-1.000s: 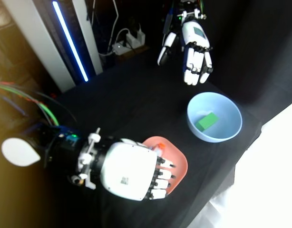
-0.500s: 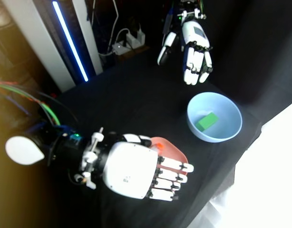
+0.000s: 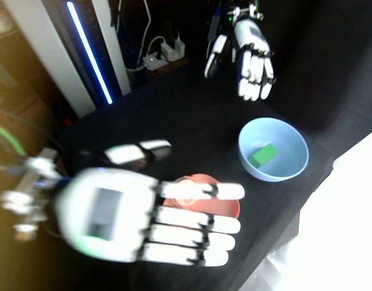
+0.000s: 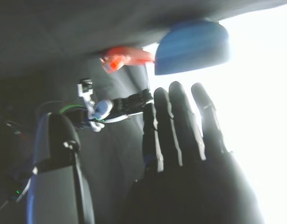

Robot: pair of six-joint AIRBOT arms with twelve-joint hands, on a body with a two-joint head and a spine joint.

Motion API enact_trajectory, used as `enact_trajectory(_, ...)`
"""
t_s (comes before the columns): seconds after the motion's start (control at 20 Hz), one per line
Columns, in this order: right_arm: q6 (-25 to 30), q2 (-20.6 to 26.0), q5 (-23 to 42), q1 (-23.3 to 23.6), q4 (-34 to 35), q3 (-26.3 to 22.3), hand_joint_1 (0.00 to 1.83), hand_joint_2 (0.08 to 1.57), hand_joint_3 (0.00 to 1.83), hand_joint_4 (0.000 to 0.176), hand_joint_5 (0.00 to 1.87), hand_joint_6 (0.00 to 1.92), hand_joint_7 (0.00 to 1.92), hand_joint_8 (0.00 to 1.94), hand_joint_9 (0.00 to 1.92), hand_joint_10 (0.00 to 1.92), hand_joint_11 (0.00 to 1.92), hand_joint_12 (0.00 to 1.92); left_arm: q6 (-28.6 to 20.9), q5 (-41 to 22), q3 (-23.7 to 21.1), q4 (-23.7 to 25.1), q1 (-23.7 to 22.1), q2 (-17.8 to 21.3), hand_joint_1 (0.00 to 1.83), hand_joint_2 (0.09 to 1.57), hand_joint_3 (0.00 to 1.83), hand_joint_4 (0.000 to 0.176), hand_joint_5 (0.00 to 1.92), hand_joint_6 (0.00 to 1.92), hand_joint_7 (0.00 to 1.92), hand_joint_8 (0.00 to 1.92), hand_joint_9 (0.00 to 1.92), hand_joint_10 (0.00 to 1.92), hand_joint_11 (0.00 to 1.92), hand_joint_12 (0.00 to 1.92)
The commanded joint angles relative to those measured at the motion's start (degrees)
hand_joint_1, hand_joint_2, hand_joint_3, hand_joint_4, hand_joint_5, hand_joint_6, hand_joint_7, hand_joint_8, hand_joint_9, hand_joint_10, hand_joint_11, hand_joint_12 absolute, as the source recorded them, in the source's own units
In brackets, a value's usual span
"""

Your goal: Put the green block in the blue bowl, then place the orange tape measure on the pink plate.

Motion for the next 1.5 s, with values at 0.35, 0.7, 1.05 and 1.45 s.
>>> enact_trajectory(0.35,0.4,6.3,20.9,-4.6,8.6,-9.6,0.68,0.77,0.00,0.146,0.01,0.00,0.07,0.01,0.02,0.00,0.00,0.05,-0.5,-14.4,-2.4,-1.1,2.6,2.0,0.98,0.95,0.00,0.023,0.35,0.00,0.45,0.00,0.42,0.00,0.00,0.86)
enact_trajectory(0.7,0.4,9.2,37.2,-21.4,22.9,-17.8,0.85,0.84,0.02,0.127,0.04,0.01,0.07,0.00,0.00,0.00,0.00,0.00,-0.5,-23.8,-6.2,-3.2,9.8,3.3,0.71,0.94,0.00,0.054,0.27,0.00,0.32,0.00,0.38,0.00,0.00,0.79)
enact_trajectory(1.05,0.4,9.5,42.9,-29.5,29.8,-21.5,0.55,0.84,0.01,0.072,0.03,0.00,0.01,0.00,0.00,0.00,0.00,0.00,-0.5,-25.4,-7.3,-6.0,13.4,2.7,0.53,0.90,0.00,0.144,0.00,0.00,0.02,0.00,0.04,0.00,0.00,0.26)
enact_trajectory(1.45,0.4,11.1,46.8,-29.5,30.8,-21.9,0.68,0.80,0.00,0.175,0.00,0.00,0.05,0.01,0.01,0.00,0.00,0.00,-0.5,-28.4,-6.2,-6.3,12.0,2.7,0.27,0.99,0.00,0.142,0.00,0.00,0.06,0.00,0.09,0.00,0.00,0.42)
